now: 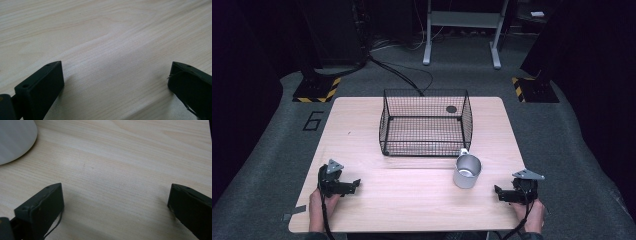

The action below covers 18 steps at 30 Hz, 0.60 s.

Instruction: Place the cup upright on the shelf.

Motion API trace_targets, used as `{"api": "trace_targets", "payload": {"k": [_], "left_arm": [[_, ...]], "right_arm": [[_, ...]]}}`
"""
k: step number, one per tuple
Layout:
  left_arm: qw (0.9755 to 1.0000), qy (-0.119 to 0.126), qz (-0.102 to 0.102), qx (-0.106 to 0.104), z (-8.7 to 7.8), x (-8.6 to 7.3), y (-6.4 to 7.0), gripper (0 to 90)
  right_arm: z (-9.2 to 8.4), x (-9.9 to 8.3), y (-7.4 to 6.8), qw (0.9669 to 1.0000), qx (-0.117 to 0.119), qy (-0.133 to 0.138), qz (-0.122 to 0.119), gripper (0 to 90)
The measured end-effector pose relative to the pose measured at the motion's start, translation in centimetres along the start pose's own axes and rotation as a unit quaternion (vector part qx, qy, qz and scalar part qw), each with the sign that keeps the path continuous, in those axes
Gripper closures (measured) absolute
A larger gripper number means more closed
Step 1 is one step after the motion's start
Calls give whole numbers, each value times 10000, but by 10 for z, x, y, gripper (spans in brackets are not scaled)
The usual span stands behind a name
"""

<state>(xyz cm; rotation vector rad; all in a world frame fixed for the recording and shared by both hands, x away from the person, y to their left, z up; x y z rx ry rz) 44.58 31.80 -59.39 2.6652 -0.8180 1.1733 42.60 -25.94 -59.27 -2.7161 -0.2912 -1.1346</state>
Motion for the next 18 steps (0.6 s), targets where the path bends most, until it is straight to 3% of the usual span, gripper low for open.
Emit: {"api": "trace_targets", "payload": {"k": [18], "left_arm": [[10000, -3, -10, 7, 0, 0, 0, 4]], "right_arm": [[-1, 0, 0, 9999, -60, -40, 103, 14]]}}
Point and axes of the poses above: each handheld gripper's, and its own axes: z roughly forward along the jaws, x roughly out of its top, y roughly to its right, the point moved 9 cm from there along z, roughly forward along the jaws, and after that the axes turned 8 degrees about z, right-handed, at the moved point
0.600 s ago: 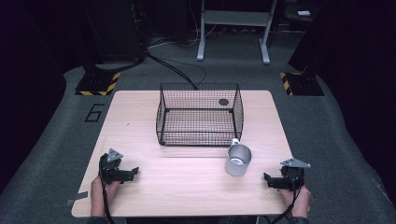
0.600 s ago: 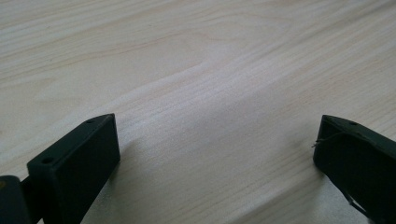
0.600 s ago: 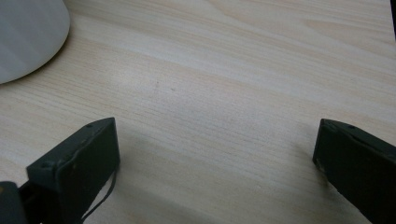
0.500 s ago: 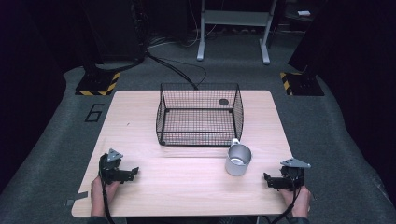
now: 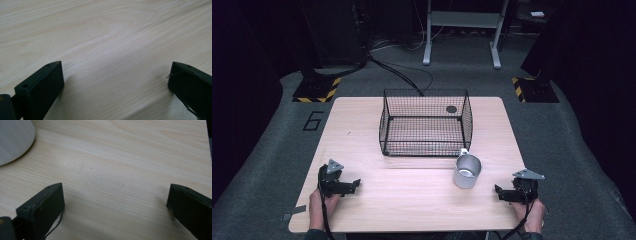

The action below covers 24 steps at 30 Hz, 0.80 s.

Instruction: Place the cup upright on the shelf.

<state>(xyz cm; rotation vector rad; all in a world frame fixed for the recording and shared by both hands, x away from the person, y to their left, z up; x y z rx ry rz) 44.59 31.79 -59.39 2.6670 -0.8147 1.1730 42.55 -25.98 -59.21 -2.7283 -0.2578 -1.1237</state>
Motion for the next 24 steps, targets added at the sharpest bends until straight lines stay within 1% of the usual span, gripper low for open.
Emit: {"api": "trace_targets", "payload": {"k": [2, 3, 4, 5, 6, 7, 9, 14, 16, 18, 22, 24], "left_arm": [[10000, 2, -9, -1, 0, 0, 0, 5], [10000, 1, -9, -3, 0, 0, 0, 5], [10000, 1, 2, 3, 0, 0, 0, 5], [10000, 2, 0, 1, 0, 0, 0, 5], [10000, 2, 3, 8, 0, 0, 0, 5], [10000, 1, 1, 1, 0, 0, 0, 5], [10000, 1, 1, 0, 0, 0, 0, 5], [10000, 2, 3, 8, 0, 0, 0, 5], [10000, 3, 0, 1, 0, 0, 0, 5], [10000, 1, 6, 8, 0, 0, 0, 5], [10000, 2, 5, 9, 0, 0, 0, 5], [10000, 3, 5, 10, 0, 0, 0, 5]], "right_arm": [[-1, 0, 1, 10000, 20, -24, -42, 19], [-1, 1, 1, 10000, 4, -25, 14, 17], [-1, 1, 0, 10000, 35, -50, 10, 17], [-2, 2, -2, 9999, 38, 24, 117, 18], [-4, 3, -2, 10000, 40, 19, 75, 18], [-5, 3, -5, 9999, 54, 7, 117, 18], [-7, 5, -8, 9999, 106, 35, 95, 18], [-11, 6, -17, 9997, 195, -79, 124, 14], [-14, 8, -21, 9996, 234, -86, 148, 13], [-18, 11, -26, 9995, 283, -58, 105, 13], [-26, 15, -35, 9992, 379, 8, 139, 13], [-29, 17, -39, 9990, 434, 35, 84, 12]]}}
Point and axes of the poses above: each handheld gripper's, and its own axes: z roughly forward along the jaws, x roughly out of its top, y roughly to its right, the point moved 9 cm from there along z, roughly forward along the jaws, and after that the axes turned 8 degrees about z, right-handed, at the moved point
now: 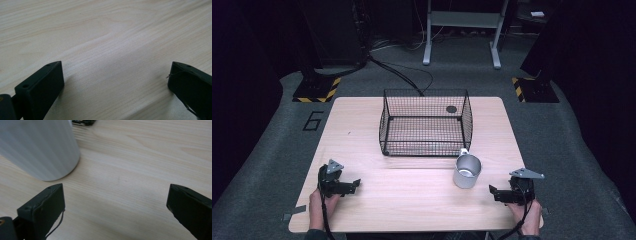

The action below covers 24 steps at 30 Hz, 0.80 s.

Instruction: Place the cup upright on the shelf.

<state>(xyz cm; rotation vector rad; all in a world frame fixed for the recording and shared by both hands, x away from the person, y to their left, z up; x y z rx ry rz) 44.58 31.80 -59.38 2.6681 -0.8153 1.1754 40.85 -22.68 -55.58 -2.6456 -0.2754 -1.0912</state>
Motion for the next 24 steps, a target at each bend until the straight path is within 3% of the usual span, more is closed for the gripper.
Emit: {"api": "trace_targets", "payload": {"k": [10, 16, 18, 24], "left_arm": [[10000, -7, 0, 8, 0, 0, 0, 5], [10000, -8, 2, 9, 0, 0, 0, 5], [10000, -8, 2, 5, 0, 0, 0, 5], [10000, -8, 2, 8, 0, 0, 0, 5]], "right_arm": [[-12, 12, -37, 9993, 353, 67, -64, 0], [-10, 18, -51, 9984, 543, 75, -161, 0], [-7, 21, -62, 9976, 650, 45, -216, 0], [1, 32, -78, 9970, 680, 25, -359, 0]]}}
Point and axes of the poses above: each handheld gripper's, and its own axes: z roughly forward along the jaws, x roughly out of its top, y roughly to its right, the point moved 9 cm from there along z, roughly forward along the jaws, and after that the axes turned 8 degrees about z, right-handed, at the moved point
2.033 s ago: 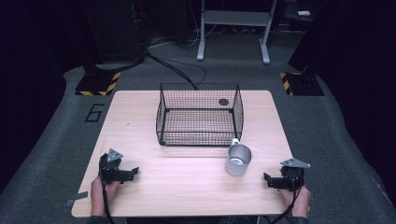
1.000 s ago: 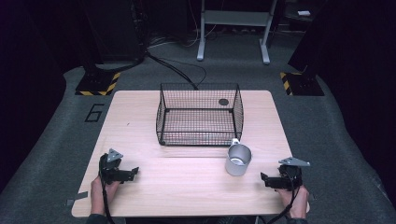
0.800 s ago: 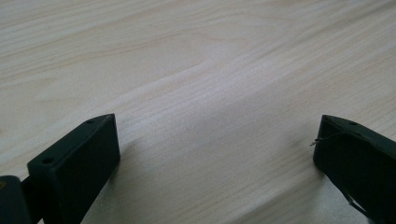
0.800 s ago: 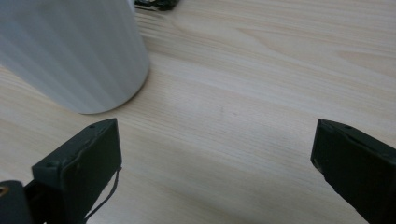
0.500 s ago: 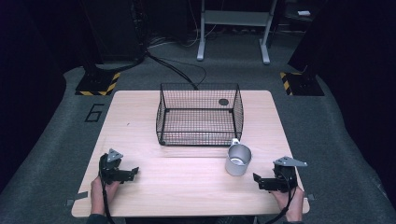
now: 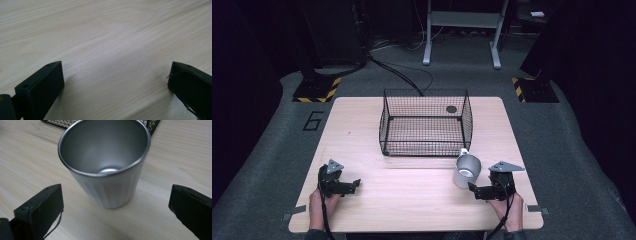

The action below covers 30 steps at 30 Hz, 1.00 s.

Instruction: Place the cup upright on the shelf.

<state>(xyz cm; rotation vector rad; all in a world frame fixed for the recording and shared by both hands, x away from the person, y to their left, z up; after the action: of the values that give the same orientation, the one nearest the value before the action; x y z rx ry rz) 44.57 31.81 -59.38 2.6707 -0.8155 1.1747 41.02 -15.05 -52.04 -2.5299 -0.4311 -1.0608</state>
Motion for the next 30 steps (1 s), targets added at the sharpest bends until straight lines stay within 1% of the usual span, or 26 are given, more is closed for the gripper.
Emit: {"api": "trace_targets", "payload": {"k": [2, 6, 7, 9, 10, 11, 12, 13, 14, 15, 17, 18, 20, 21, 23, 24, 26, 30], "left_arm": [[10000, -1, 0, 0, 0, 0, 0, 5], [10000, 8, -2, -10, 0, 0, 0, 5], [10000, 8, -2, -10, 0, 0, 0, 5], [10000, 8, -4, -10, 0, 0, 0, 5], [10000, 8, -3, -9, 0, 0, 0, 5], [10000, 8, -3, -9, 0, 0, 0, 5], [10000, 7, -2, -9, 0, 0, 0, 5], [10000, 7, -1, -10, 0, 0, 0, 5], [10000, 8, -5, -17, 0, 0, 0, 5], [10000, 7, -2, -10, 0, 0, 0, 5], [10000, 8, -3, -10, 0, 0, 0, 5], [10000, 7, -6, -17, 0, 0, 0, 5], [10000, 6, -1, -10, 0, 0, 0, 5], [10000, 7, -6, -18, 0, 0, 0, 5], [10000, 8, -7, -18, 0, 0, 0, 5], [10000, 7, -5, -17, 0, 0, 0, 5], [10000, 7, -6, -18, 0, 0, 0, 5], [10000, 8, -7, -18, 0, 0, 0, 5]], "right_arm": [[3, 4, -2, 9999, -59, 11, -84, 0], [10, 12, -7, 9998, -98, -53, -180, 0], [12, 13, -9, 9998, -73, -83, -144, 0], [15, 16, -12, 9998, -72, -107, -158, 0], [18, 18, -12, 9995, -104, -133, -248, 0], [19, 19, -13, 9996, -86, -150, -213, 0], [21, 21, -14, 9996, -111, -134, -241, 0], [22, 22, -15, 9996, -125, -159, -205, 0], [24, 23, -14, 9994, -134, -158, -282, 0], [25, 25, -14, 9995, -162, -149, -234, 0], [28, 27, -15, 9994, -166, -171, -262, 0], [30, 28, -16, 9994, -183, -188, -238, 0], [33, 29, -16, 9992, -206, -218, -282, 0], [34, 30, -18, 9993, -193, -227, -236, 0], [37, 31, -18, 9990, -203, -231, -309, 0], [38, 31, -19, 9991, -232, -249, -246, 0], [39, 31, -17, 9988, -267, -248, -318, 0], [40, 32, -16, 9988, -282, -248, -320, 35]]}}
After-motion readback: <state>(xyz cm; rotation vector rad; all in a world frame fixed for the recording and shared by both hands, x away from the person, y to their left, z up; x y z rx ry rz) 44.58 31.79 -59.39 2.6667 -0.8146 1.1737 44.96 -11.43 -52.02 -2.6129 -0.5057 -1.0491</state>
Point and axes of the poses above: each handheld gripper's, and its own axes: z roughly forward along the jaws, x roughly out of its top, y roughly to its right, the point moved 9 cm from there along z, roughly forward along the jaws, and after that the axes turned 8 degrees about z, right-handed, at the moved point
